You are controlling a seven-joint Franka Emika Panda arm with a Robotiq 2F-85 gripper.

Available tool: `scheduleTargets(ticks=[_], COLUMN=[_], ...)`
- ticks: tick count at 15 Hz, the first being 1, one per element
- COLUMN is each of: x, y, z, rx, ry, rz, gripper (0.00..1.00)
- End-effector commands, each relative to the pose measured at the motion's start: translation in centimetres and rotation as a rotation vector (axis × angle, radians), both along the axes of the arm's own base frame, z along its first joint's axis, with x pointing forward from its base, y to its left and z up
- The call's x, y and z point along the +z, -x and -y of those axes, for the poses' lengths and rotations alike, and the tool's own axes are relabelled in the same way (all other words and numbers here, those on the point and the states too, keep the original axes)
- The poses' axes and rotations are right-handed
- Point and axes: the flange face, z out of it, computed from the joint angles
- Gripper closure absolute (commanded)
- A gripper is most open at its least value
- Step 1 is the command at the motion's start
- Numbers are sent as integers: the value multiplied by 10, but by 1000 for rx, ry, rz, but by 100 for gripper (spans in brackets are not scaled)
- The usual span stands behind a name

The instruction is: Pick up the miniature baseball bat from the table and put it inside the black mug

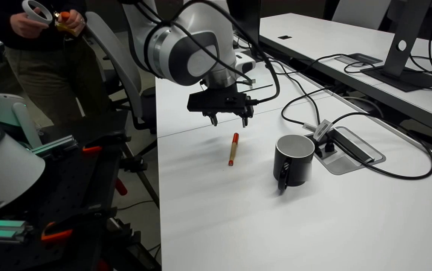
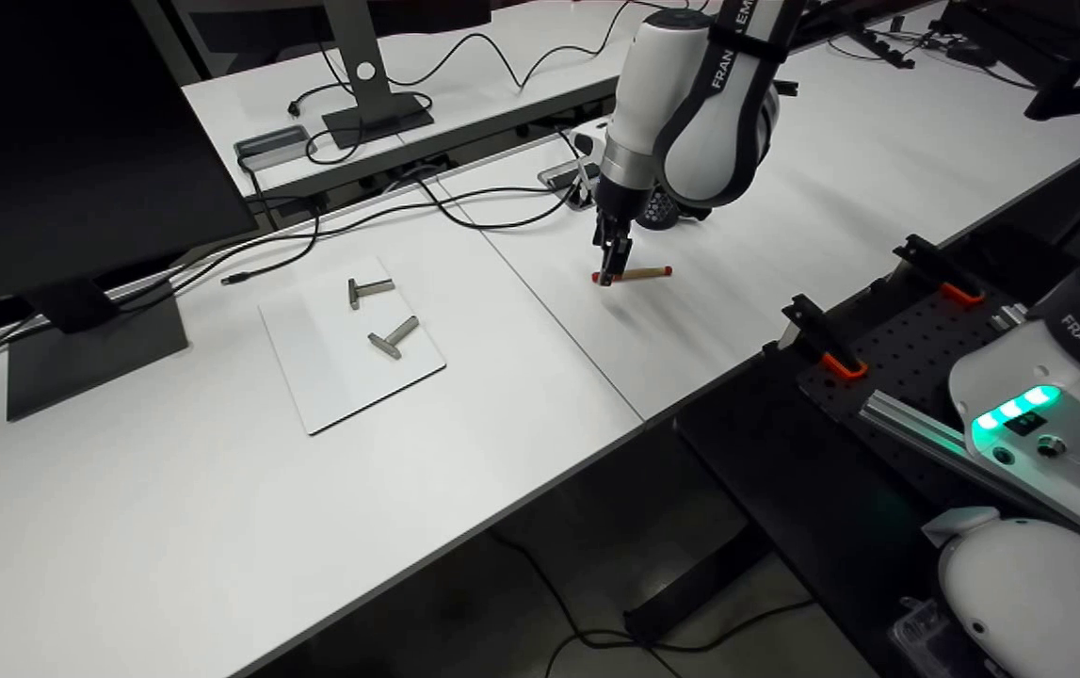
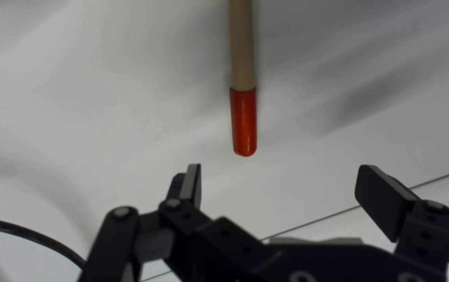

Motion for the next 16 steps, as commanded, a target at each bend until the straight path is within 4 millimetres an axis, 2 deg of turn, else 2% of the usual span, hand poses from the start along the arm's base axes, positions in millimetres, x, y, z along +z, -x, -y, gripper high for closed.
scheduleTargets(ticks=[1,10,16], x=[-5,-19,-20], y=[-7,-6,-4], z=[3,16,16], rx=[-14,-59,-66], ry=[-3,34,59], rz=[20,0,-4], gripper=[0,0,0])
